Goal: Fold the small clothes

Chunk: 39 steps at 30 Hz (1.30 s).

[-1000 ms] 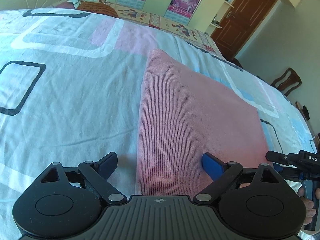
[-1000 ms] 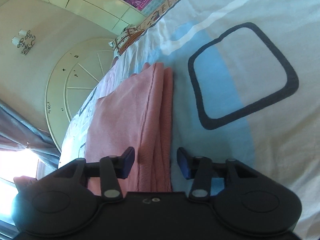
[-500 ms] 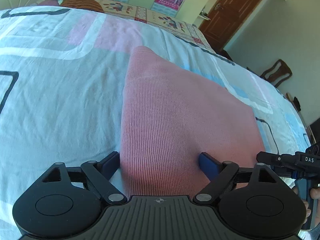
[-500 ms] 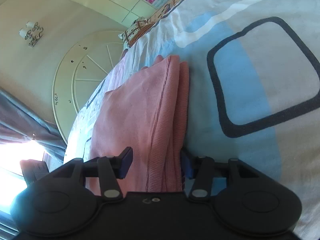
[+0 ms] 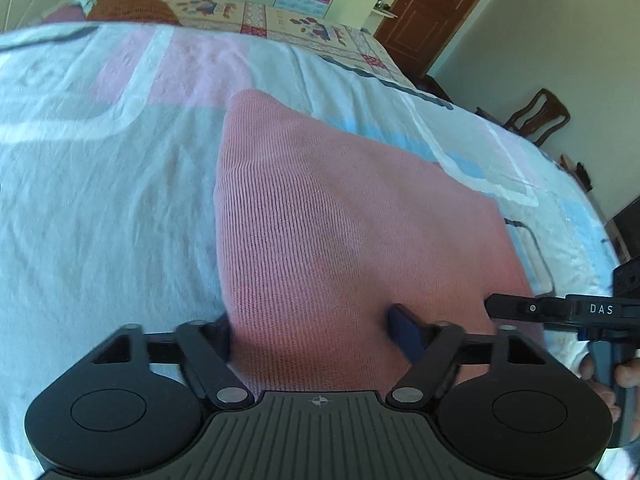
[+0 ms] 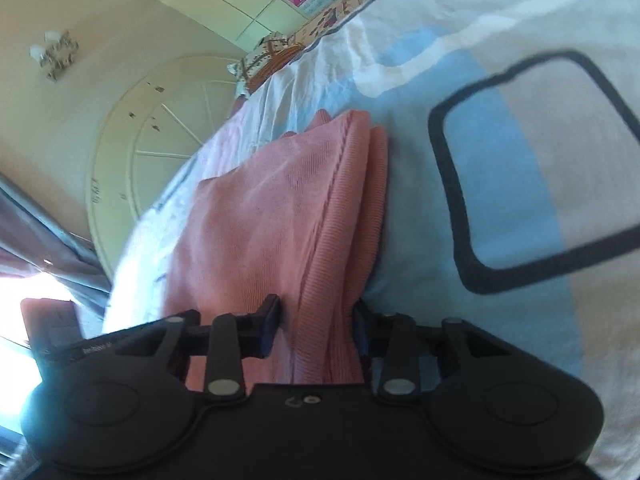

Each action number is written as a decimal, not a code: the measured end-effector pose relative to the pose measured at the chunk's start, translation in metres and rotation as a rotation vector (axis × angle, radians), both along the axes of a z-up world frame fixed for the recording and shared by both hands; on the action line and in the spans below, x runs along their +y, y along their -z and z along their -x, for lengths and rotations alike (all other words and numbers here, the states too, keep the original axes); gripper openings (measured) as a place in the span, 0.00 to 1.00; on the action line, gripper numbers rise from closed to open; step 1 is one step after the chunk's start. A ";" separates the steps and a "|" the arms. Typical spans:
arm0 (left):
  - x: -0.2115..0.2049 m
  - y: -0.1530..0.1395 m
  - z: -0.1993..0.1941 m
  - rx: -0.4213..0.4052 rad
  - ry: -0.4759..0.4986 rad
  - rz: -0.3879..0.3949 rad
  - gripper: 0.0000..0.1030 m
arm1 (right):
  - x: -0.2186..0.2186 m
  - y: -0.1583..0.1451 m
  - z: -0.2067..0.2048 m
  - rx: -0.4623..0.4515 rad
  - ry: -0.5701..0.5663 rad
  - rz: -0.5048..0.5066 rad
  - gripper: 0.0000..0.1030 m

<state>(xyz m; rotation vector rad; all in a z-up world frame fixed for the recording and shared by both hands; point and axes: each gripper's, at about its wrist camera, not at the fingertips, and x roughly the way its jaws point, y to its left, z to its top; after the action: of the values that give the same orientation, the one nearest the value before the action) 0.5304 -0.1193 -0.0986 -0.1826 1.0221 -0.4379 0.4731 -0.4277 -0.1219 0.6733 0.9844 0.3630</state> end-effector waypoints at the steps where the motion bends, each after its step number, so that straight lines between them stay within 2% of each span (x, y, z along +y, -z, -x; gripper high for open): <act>1: -0.003 -0.002 0.001 -0.015 0.008 -0.009 0.57 | 0.007 -0.004 0.001 -0.015 -0.012 0.052 0.24; 3: -0.010 -0.007 0.004 -0.051 0.019 -0.043 0.46 | 0.019 -0.011 0.005 -0.047 -0.026 0.139 0.21; 8: -0.019 -0.023 0.013 -0.140 0.060 -0.119 0.34 | 0.042 -0.028 0.014 -0.093 -0.006 0.293 0.18; 11: -0.020 -0.033 0.018 -0.167 0.080 -0.119 0.32 | 0.054 -0.042 0.021 -0.121 0.004 0.363 0.18; 18: -0.003 -0.058 0.027 -0.218 0.131 -0.082 0.31 | 0.078 -0.077 0.034 -0.177 0.014 0.455 0.18; 27: 0.065 -0.076 0.040 -0.252 0.122 -0.069 0.31 | 0.140 -0.103 0.040 -0.234 -0.007 0.492 0.18; 33: 0.138 -0.075 0.049 -0.248 0.072 -0.094 0.31 | 0.203 -0.100 0.033 -0.253 -0.059 0.470 0.18; 39: 0.215 -0.057 0.056 -0.207 0.005 -0.104 0.31 | 0.267 -0.087 0.024 -0.245 -0.131 0.421 0.18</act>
<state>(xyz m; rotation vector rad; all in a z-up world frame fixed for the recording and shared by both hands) 0.4741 0.0957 -0.0413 -0.0404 0.8391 -0.3981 0.4489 -0.1606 -0.0350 0.1781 0.8367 0.3301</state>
